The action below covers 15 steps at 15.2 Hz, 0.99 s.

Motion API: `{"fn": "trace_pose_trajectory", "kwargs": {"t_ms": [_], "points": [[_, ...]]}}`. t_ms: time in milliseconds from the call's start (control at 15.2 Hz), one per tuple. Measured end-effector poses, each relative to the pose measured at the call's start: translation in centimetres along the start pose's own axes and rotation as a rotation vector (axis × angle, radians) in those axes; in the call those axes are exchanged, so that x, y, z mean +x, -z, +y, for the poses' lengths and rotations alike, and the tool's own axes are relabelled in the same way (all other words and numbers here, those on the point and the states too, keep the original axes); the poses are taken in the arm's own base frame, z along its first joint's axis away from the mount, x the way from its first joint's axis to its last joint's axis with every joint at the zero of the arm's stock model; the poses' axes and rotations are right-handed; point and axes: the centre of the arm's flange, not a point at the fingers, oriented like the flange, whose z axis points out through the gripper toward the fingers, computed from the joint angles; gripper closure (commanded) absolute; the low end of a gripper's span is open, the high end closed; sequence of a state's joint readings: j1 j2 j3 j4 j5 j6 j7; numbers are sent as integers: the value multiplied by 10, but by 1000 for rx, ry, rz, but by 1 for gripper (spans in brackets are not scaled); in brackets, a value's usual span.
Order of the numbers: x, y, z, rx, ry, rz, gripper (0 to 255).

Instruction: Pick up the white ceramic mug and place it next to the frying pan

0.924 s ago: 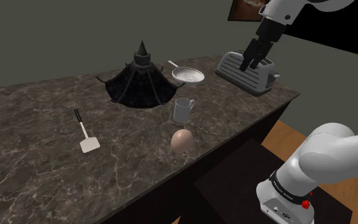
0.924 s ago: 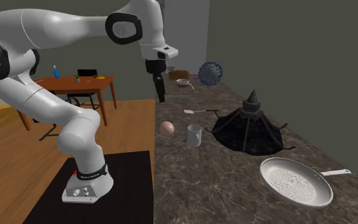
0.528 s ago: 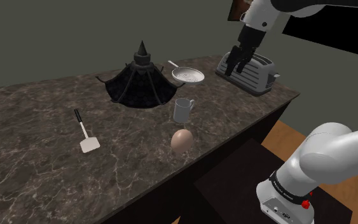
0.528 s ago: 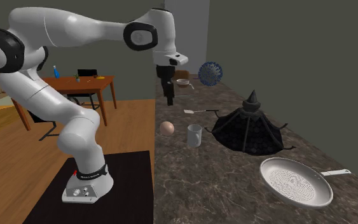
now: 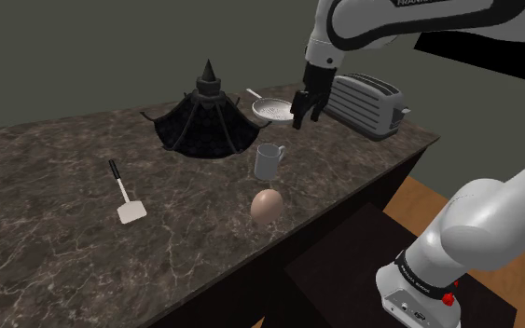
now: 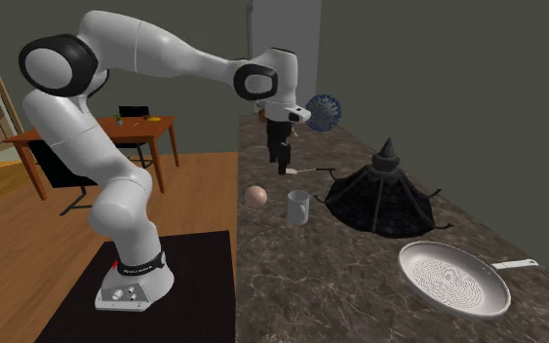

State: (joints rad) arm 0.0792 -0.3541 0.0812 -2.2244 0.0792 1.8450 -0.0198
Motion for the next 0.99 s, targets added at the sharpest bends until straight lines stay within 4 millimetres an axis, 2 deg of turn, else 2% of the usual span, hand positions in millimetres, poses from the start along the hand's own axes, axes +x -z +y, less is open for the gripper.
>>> {"fn": "trace_pose_trajectory", "kwargs": {"t_ms": [726, 858, 990], "points": [[103, -111, -59, -70, 65, -127, 0], [112, -126, -65, -78, 72, -141, 0], [112, -137, -66, -80, 73, -144, 0]]}}
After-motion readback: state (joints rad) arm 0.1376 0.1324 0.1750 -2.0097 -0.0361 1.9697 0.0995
